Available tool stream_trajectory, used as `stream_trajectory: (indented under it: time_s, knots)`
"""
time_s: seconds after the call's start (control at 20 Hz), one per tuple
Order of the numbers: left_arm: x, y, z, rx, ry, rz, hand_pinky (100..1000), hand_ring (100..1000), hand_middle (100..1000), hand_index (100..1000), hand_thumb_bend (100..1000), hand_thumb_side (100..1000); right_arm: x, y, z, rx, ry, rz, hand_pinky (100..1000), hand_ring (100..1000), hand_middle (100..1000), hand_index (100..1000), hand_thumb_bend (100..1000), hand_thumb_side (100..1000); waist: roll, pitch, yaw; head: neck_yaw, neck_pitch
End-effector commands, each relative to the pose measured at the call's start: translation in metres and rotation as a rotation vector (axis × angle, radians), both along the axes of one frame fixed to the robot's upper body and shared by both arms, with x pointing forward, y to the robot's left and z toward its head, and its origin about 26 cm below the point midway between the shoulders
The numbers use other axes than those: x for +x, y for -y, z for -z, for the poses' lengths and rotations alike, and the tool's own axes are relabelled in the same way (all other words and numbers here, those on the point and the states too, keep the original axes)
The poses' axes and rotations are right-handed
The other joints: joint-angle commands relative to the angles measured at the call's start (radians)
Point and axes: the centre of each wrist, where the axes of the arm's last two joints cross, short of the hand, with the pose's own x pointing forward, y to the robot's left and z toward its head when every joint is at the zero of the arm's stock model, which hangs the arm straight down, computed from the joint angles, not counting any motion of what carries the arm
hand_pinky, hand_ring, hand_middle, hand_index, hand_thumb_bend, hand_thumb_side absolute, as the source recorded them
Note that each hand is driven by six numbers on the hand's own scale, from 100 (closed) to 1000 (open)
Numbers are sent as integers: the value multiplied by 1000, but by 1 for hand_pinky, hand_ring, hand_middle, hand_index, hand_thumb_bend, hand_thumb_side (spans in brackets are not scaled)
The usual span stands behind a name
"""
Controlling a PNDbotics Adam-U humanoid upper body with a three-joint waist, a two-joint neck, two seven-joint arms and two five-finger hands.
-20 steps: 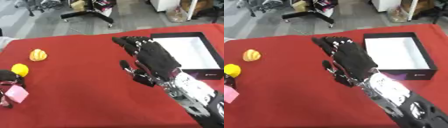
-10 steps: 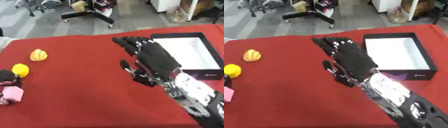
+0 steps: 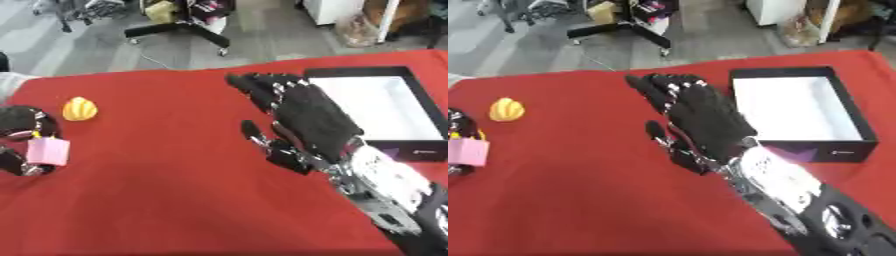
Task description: Pick up the objects with one hand, pass them to the other hand, and then place them into the box on the other side of the table.
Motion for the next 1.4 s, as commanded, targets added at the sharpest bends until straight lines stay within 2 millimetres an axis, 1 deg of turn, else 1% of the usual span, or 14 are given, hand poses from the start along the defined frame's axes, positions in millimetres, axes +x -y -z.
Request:
stream_trajectory:
  time_s: [0.05,0.15,0.35,0.65,0.75,1.05,1.25,1.4]
  knots:
    - [5,26,-26,-199,-33,90,717,488,424,503,100,246,0,0,-7,4,32,0,646,727,792,976,160,100,-3,-12,1,4,-3]
    - [6,40,-27,-304,-130,164,712,487,422,498,100,252,0,-1,-8,3,35,-3,649,725,793,975,167,100,-6,-11,2,4,-3]
    - [12,66,-17,-453,-319,311,707,492,429,500,100,268,1,-2,-9,0,43,-12,659,716,797,975,187,100,-13,-8,5,4,-3]
    - [17,133,-5,-597,-518,422,707,503,438,505,100,293,2,-3,-14,-22,68,-32,687,697,811,973,235,100,-21,-3,6,4,-3]
    - [18,152,-3,-625,-568,443,709,509,447,513,100,296,2,-4,-16,-30,77,-39,695,691,815,972,250,100,-22,-1,6,5,-3]
    - [17,198,-3,-665,-676,506,714,518,454,519,100,308,4,-4,-21,-51,95,-61,712,680,816,964,273,100,-24,4,7,3,-3]
    - [14,225,-2,-672,-735,546,715,519,455,520,100,316,4,-5,-22,-53,98,-69,711,682,817,964,270,100,-25,6,7,2,-3]
    - [10,243,-5,-685,-763,580,715,519,455,520,100,324,3,-6,-21,-49,96,-74,704,688,816,968,262,100,-26,8,5,2,-3]
